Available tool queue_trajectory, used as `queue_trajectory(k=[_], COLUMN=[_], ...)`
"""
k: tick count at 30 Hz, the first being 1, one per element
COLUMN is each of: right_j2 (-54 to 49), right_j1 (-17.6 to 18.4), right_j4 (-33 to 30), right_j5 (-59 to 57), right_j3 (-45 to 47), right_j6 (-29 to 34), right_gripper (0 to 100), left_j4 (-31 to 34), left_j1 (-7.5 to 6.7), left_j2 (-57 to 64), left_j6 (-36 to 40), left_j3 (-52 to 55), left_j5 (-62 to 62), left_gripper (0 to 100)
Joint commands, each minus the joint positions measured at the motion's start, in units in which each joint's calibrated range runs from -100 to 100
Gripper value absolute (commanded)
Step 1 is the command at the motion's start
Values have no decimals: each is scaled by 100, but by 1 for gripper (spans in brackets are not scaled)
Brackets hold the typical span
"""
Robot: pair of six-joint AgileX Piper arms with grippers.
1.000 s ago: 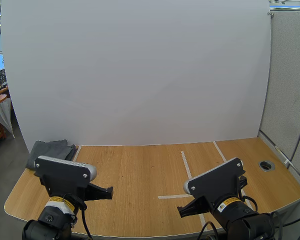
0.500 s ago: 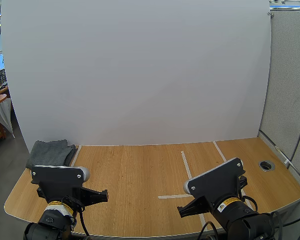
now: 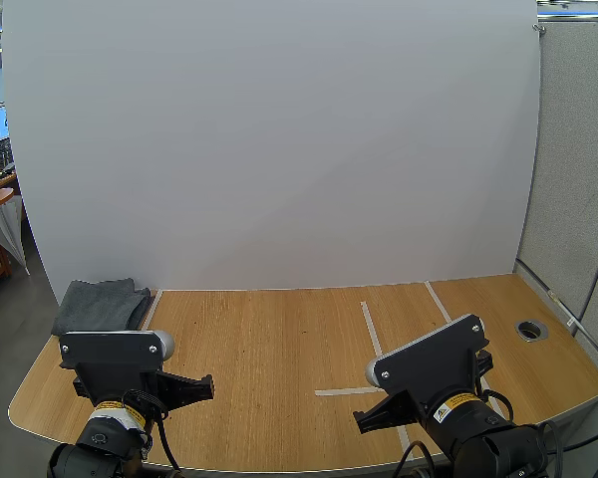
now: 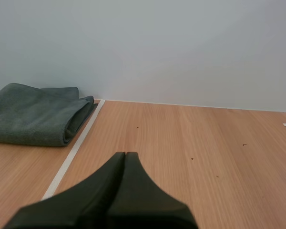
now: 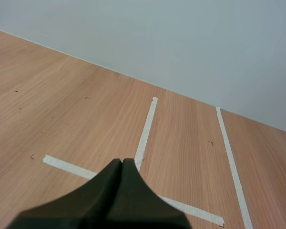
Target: Fold the towel
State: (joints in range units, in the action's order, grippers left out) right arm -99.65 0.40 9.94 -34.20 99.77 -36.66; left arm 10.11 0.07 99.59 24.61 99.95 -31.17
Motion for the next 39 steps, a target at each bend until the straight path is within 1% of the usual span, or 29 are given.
queue_trajectory(k=[1, 4, 6, 7, 9, 13, 15, 19, 23, 26, 28, 39], right_j2=[-35, -35, -35, -35, -35, -35, -35, -35, -35, -35, -35, -35], right_j1=[-16, -16, -16, -16, -16, -16, -16, -16, -16, -16, -16, -16], right_j4=[326, 1277, 1641, 1626, 1413, 1362, 1207, 842, 501, -65, -300, -309], right_j5=[116, 116, 116, 69, -6, 97, 113, 197, 240, 313, 313, 313], right_j3=[23, 23, 23, 23, 23, 23, 23, 23, 23, 23, 23, 23], right_j6=[15, 15, 15, 15, 15, 25, 248, 1168, 1373, 1764, 1934, 1954], right_gripper=[0, 0, 0, 0, 0, 0, 0, 0, 0, 0, 0, 0], left_j4=[-50, -50, -50, -50, -50, -50, -50, -50, -50, -50, -50, -50], left_j1=[4, 4, 4, 4, 4, 4, 4, 4, 4, 4, 4, 4], left_j2=[41, 41, 41, 41, 41, 41, 41, 41, 41, 41, 41, 41], left_j6=[36, 36, 36, 36, 36, 36, 36, 36, 36, 36, 36, 36], left_j3=[5, 5, 5, 5, 5, 5, 5, 5, 5, 5, 5, 5], left_j5=[53, 53, 53, 53, 53, 53, 53, 53, 53, 53, 53, 53], left_gripper=[0, 0, 0, 0, 0, 0, 0, 0, 0, 0, 0, 0])
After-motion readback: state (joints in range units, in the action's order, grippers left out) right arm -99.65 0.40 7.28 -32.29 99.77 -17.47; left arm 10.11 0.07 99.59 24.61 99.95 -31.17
